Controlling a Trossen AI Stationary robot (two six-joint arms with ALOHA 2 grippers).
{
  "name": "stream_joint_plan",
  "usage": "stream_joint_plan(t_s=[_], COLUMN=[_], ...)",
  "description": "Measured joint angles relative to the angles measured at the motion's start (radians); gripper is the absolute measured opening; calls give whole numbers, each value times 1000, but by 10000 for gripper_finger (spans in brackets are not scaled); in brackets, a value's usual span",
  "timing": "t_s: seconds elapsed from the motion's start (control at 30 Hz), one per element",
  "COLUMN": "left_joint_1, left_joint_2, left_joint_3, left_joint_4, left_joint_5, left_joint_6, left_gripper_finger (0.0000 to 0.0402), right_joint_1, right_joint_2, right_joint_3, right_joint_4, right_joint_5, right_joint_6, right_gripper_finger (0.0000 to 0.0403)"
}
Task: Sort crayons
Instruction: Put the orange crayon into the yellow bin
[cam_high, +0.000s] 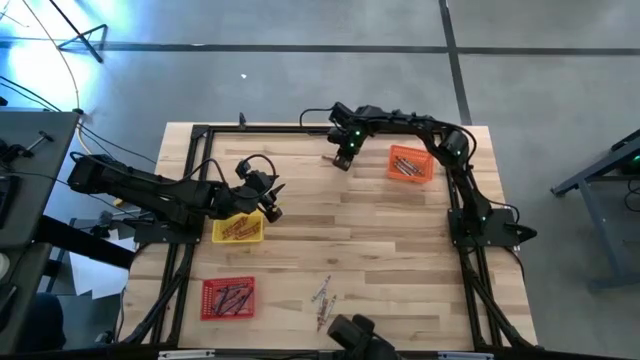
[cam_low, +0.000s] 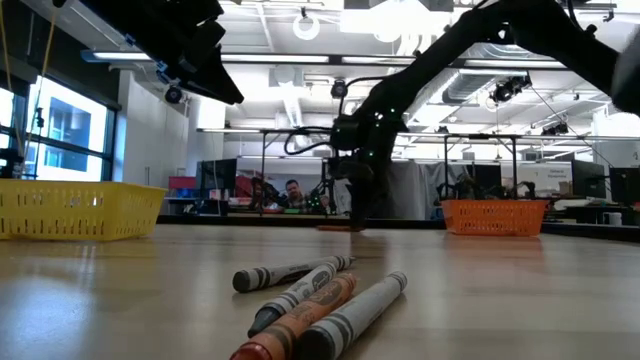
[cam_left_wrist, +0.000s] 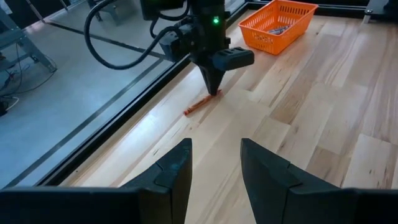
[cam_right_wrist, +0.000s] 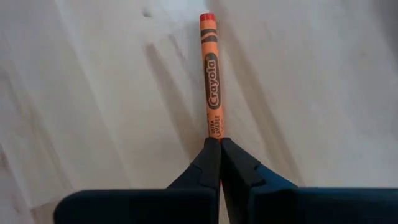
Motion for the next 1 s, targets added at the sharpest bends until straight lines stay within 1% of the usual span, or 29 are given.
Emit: stream_joint_plan(t_s=[0.47,0.7,0.9,1.0], left_joint_1=[0,0,0,0], left_joint_2=[0,0,0,0], left_joint_3=[0,0,0,0], left_joint_4=[0,0,1,1], left_joint_5=[0,0,0,0], left_joint_6=[-8,-10,-10,-11], left_gripper_finger=[122,122,122,122], right_joint_1=[-10,10,23,22], right_joint_2=[-151,-120,-90,-73], right_joint_3=[4,-21,-23,-23], right_joint_4=[14,51,68,74], right_joint_5=[3,5,4,6], right_joint_6=[-1,7,-24,-53], right_gripper_finger=[0,0,1,13])
